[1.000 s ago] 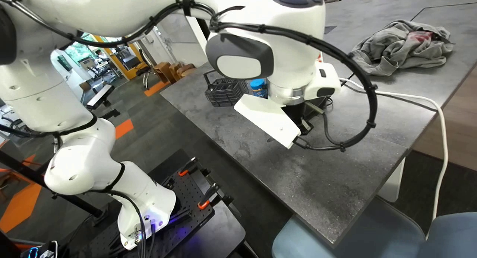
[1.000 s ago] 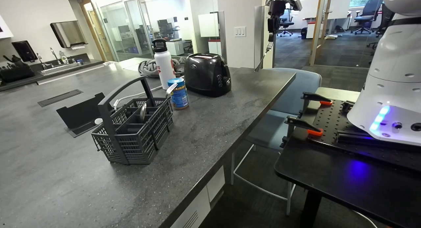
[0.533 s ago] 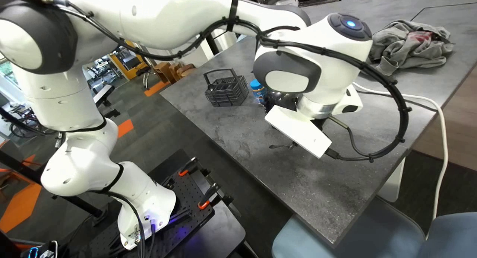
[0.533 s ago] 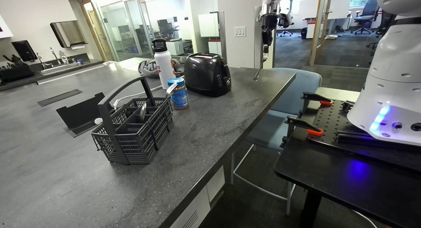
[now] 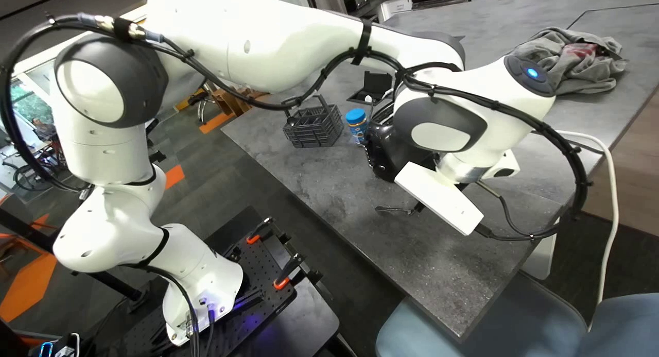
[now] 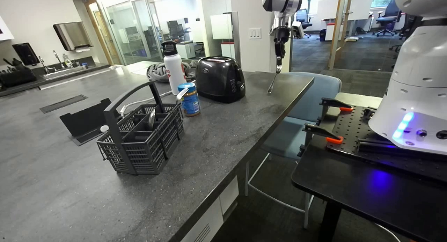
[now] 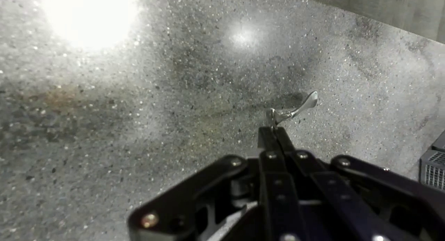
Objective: Take one fork out of the cutlery holder and put it on the counter
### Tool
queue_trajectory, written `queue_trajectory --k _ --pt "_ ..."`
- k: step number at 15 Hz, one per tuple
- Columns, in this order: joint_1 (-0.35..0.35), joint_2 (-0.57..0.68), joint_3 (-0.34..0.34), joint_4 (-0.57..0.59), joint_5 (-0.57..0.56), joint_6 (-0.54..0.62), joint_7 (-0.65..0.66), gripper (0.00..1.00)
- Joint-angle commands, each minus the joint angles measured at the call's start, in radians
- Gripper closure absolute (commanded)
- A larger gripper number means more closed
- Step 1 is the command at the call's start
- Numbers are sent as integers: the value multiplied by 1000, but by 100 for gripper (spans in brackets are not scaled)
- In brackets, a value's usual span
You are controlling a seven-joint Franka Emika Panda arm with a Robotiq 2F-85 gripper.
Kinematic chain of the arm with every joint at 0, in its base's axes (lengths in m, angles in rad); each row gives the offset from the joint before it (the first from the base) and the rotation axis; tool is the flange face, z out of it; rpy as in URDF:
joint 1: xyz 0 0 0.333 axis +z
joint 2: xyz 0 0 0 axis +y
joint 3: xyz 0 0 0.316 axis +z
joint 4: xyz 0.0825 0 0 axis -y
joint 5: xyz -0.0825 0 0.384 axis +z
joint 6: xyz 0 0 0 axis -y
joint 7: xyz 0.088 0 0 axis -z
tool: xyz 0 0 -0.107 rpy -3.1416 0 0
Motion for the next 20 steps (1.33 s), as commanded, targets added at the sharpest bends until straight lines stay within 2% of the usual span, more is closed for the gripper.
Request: queue_trajectory --k 1,4,5,7,12,15,16,20 --pt "-41 90 41 117 -14 -91 -11 99" --pt "-60 146 61 175 -19 -127 -5 99" --pt "-71 167 65 205 -19 -146 1 72" --pt "-101 211 66 288 -26 -197 -2 64" --pt "-127 205 80 369 -45 -284 15 27" --pt "-68 57 43 237 -68 -236 43 3" --pt "-45 -1 30 178 -77 -193 73 0" --pt "51 -187 -14 18 -135 -87 238 0"
